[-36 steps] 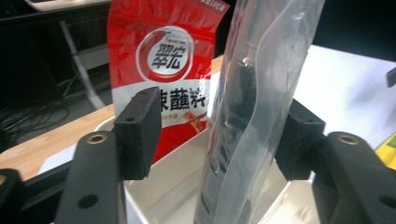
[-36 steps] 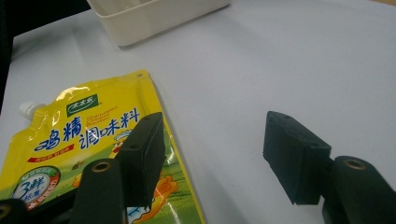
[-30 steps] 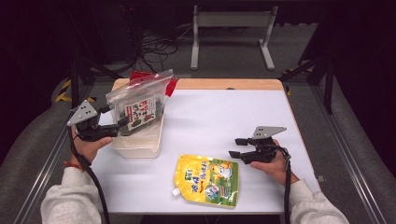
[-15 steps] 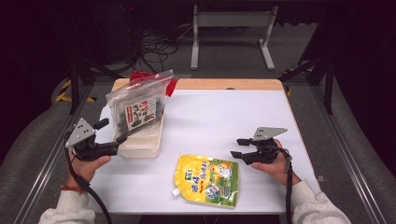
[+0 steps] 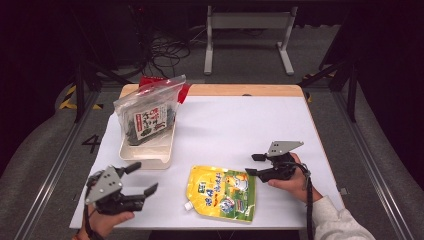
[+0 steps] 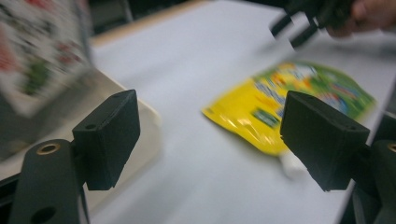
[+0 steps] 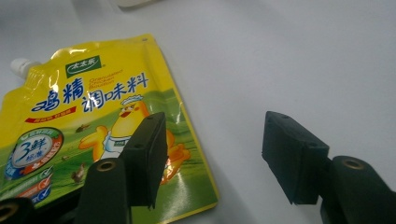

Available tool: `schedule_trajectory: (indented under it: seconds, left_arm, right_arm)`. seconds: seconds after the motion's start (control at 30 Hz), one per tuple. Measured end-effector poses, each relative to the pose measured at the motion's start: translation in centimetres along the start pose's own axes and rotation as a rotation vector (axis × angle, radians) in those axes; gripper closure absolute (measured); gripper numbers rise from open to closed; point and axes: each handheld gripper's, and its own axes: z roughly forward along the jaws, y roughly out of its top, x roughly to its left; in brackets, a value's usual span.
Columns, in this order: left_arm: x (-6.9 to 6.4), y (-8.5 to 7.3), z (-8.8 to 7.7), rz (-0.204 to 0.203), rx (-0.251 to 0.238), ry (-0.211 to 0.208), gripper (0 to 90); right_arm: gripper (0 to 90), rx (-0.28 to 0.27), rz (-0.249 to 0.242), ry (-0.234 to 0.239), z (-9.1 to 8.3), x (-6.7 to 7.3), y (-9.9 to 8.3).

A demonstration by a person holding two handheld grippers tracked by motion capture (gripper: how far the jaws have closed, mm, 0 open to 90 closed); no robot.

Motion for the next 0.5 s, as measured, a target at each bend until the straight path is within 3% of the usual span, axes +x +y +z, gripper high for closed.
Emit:
schedule_trajectory:
  seconds: [0.13, 0.17, 0.3, 0.4, 0.5]
  left_arm:
    - [-1.8, -1.6, 2.4, 0.002, 0.126, -0.091, 20.1]
    - [-1.8, -1.6, 2.4, 0.002, 0.126, -0.091, 19.8]
    - [-3.0, -2.6, 4.8, -0.021, 0.22, -0.162, 18.6]
    - [-3.5, -2.9, 5.8, -0.05, 0.244, -0.196, 17.8]
    - [-3.9, -3.0, 6.6, -0.047, 0.264, -0.209, 19.8]
  right_arm:
    - [39.3, 0.024, -0.018, 0.027, 0.5, 0.7, 0.0]
    - [39.3, 0.024, -0.018, 0.027, 0.5, 0.7, 0.0]
    - [37.2, 0.052, -0.025, 0.048, 0.9, 1.4, -0.2]
    - [36.3, 0.074, -0.032, 0.062, 1.1, 1.7, -0.3]
    - [36.2, 0.083, -0.036, 0.068, 1.3, 1.9, -0.3]
